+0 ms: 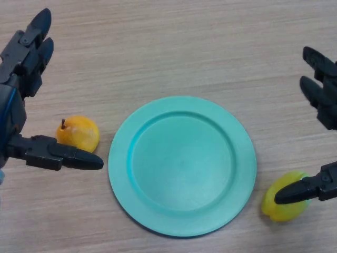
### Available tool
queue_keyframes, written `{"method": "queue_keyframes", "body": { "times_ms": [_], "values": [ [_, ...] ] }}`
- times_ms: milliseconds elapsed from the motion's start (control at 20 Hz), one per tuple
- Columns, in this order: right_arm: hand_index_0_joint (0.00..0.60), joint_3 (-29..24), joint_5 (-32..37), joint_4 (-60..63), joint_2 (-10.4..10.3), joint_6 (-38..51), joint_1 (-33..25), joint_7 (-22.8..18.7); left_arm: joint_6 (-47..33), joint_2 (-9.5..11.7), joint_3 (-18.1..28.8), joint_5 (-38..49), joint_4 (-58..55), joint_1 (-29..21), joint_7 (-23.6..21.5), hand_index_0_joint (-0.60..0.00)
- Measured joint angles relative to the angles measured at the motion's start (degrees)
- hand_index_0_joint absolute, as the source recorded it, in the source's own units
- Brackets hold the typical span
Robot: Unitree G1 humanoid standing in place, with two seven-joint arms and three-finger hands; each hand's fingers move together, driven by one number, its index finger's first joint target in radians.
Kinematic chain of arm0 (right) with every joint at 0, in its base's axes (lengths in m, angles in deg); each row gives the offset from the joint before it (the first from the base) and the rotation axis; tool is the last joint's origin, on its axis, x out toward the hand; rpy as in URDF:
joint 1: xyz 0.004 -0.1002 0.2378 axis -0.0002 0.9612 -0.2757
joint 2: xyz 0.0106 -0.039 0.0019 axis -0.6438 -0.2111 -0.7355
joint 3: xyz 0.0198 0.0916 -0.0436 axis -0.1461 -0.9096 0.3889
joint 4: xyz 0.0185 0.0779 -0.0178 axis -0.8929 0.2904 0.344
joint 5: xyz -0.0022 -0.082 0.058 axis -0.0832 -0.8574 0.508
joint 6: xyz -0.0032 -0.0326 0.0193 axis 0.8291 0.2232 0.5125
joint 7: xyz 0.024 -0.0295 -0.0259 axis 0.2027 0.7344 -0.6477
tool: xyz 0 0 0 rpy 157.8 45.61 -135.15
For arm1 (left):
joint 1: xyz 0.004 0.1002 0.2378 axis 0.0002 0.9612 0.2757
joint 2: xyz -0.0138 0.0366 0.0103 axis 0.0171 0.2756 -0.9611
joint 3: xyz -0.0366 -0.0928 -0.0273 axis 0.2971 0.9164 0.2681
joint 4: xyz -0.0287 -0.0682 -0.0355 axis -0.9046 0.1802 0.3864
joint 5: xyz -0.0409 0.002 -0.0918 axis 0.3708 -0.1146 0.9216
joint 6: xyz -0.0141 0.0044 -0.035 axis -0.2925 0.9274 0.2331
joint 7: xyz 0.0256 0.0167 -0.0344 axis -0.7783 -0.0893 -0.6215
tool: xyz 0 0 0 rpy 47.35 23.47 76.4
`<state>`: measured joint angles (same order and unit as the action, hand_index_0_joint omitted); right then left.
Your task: Pick up the yellow pear and place it on the plate
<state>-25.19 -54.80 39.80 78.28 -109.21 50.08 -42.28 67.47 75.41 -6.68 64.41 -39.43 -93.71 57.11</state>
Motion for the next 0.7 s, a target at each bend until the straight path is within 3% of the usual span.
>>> {"method": "queue_keyframes", "body": {
  "times_ms": [700],
  "values": [
    [0.0,0.0,0.0,2.1,0.1,-0.1,-0.9,-0.1,-4.6,0.4,0.6,-2.0,12.1,0.1,0.0,0.0]
  ]
}}
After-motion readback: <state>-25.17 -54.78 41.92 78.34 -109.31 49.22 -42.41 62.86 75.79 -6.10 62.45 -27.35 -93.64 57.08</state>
